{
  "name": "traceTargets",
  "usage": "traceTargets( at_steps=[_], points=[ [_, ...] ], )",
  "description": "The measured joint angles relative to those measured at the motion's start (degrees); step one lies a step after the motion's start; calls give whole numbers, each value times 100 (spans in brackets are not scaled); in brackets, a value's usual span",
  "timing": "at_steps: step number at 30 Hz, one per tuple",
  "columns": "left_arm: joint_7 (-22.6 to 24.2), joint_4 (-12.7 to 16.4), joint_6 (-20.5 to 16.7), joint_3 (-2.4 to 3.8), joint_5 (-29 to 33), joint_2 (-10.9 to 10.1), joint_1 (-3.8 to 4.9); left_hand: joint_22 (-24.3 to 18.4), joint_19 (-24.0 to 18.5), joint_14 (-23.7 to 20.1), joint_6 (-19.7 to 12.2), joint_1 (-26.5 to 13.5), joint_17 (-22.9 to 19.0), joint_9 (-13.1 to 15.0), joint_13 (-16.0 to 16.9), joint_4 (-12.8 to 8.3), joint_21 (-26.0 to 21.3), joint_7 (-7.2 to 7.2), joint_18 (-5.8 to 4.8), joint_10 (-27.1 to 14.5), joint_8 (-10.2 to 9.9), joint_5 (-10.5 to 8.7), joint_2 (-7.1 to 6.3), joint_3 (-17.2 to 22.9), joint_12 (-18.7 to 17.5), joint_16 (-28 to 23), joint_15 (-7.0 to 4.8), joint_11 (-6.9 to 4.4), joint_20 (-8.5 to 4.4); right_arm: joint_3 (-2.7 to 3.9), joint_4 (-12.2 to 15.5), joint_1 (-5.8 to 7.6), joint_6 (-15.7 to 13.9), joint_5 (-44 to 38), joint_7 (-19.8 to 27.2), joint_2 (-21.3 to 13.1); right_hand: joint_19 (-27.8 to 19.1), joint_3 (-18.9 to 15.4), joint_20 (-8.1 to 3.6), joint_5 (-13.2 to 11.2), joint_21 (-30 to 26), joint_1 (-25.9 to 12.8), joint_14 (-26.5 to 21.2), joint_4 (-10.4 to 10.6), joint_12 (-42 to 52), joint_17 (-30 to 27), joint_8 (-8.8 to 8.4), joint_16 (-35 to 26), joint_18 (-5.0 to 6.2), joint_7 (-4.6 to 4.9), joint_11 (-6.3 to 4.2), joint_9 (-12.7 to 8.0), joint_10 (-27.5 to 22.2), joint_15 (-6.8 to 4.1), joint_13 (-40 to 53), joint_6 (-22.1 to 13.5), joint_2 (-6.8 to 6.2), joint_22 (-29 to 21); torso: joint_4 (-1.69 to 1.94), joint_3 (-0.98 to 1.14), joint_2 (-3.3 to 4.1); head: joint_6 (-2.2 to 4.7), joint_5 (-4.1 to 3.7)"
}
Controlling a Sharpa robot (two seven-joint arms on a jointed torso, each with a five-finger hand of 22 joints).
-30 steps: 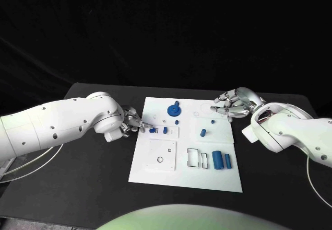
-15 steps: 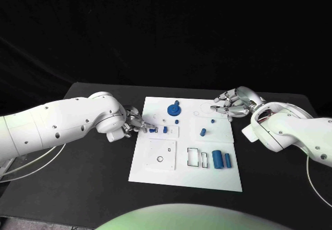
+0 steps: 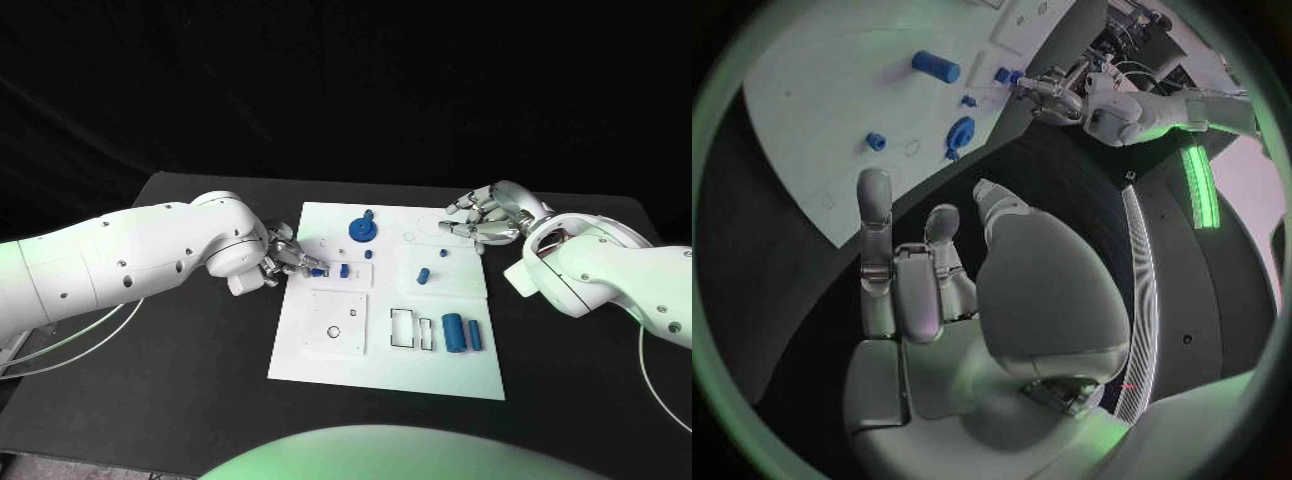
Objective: Assemble the parts on the task board
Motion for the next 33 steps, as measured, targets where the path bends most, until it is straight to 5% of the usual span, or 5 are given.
traceTargets(
  at_steps=[13,22,33],
  points=[
    [-7,-46,75,6,-7,29,7,59,20,0,18,747,0,-218,6,-79,45,0,0,0,-4,133,103,134,26,0,0,0,-21,0,0,-3,0,0,0,-2,0,0,0,0,0,0,0,0,0,0,0,0,0,0,0,0,0,0,0,0,0,0,-1,-2,-1,-21,-12],
    [3,-50,127,16,-8,52,15,126,41,0,90,1342,0,-417,4,-206,68,-30,0,0,-40,-559,103,717,50,0,0,0,0,0,1,-5,0,0,0,-3,0,0,0,0,0,0,0,0,0,0,0,0,0,0,0,0,0,0,0,0,0,0,3,-3,-2,-22,-15],
    [37,-45,130,18,-3,60,17,192,62,0,131,1539,0,-515,9,-83,95,-31,-1,21,78,-688,24,1341,71,0,0,-21,-21,-1,2,-9,0,0,0,-4,0,0,0,0,0,0,0,0,32,0,0,0,0,0,0,0,0,0,8,0,0,0,1,-4,-3,-8,-4]
  ],
)
